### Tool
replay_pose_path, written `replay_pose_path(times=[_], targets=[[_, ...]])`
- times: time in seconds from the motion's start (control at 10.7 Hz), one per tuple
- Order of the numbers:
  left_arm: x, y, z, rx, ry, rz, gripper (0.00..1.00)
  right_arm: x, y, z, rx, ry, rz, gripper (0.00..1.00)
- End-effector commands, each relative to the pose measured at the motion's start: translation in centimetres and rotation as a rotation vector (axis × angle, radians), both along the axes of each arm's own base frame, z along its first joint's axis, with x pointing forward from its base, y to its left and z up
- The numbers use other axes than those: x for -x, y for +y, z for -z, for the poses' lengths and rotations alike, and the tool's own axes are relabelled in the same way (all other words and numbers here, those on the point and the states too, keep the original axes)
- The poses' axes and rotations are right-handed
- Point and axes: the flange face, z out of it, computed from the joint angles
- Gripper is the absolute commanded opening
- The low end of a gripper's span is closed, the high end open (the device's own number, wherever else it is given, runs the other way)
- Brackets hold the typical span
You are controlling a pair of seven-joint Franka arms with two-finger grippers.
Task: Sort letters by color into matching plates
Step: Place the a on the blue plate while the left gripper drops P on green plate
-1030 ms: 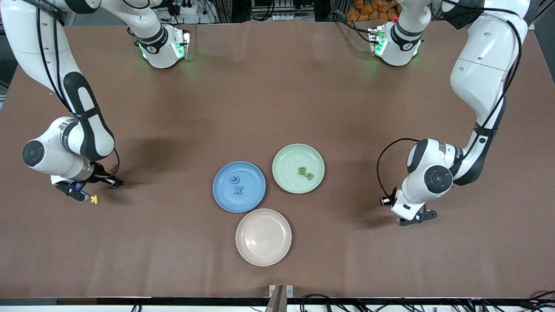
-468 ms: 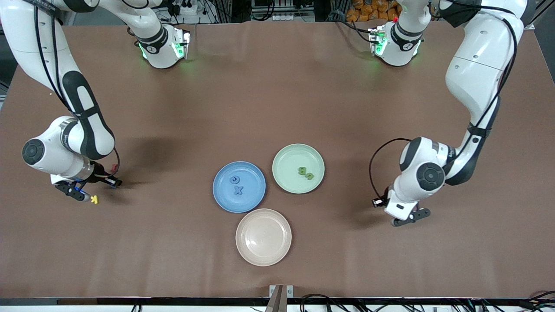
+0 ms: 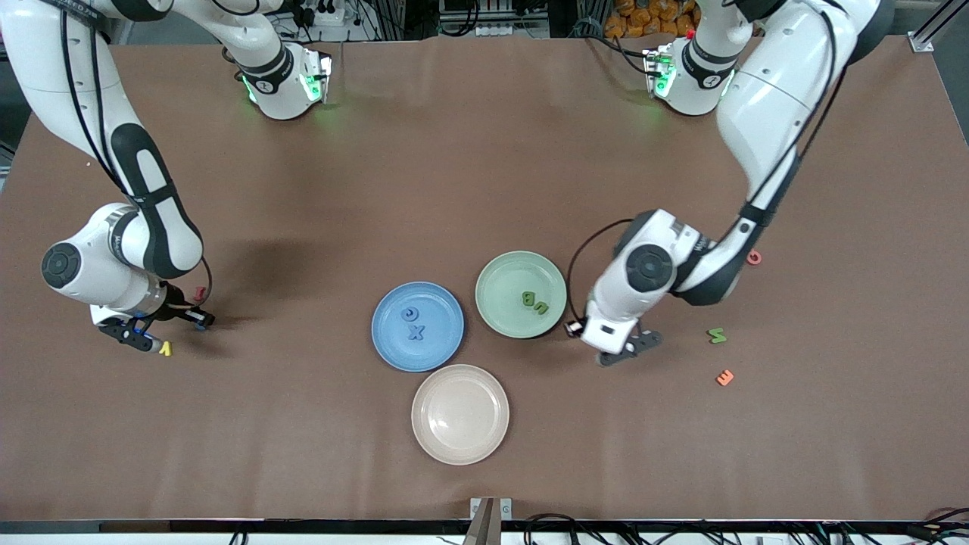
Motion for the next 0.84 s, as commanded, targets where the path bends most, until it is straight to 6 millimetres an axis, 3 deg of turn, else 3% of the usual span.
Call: replay_pose_path(times=[0.0,0.19,0.28,0.37,0.56,0.75], targets=[[4.1,-5.7,-0.6,-0.034,0.048,0.009,0.00,-1.3,4.1,-0.5,-0.024,-0.034,-0.145,0.18],[6.8,-8.4,-0.3,-0.073,0.092,0.025,0.00,-2.4,7.7,-1.7,0.001,-0.053,-0.257,0.18],[7.2,-8.6,-0.2,-0.091,0.106,0.027,0.39,-3.1,10.3,-2.3,-0.003,-0.069,-0.301,0.18],[6.8,-8.1,-0.1,-0.100,0.100,0.032,0.99,-3.5,12.7,-2.6,-0.005,-0.079,-0.336,0.18],[6.4,-7.1,-0.8,-0.116,0.107,0.019,1.00,-3.9,17.2,-3.4,-0.007,-0.097,-0.405,0.18],[4.4,-3.8,-2.3,-0.133,0.106,0.028,1.00,-4.0,22.3,-4.0,-0.010,-0.116,-0.484,0.18]])
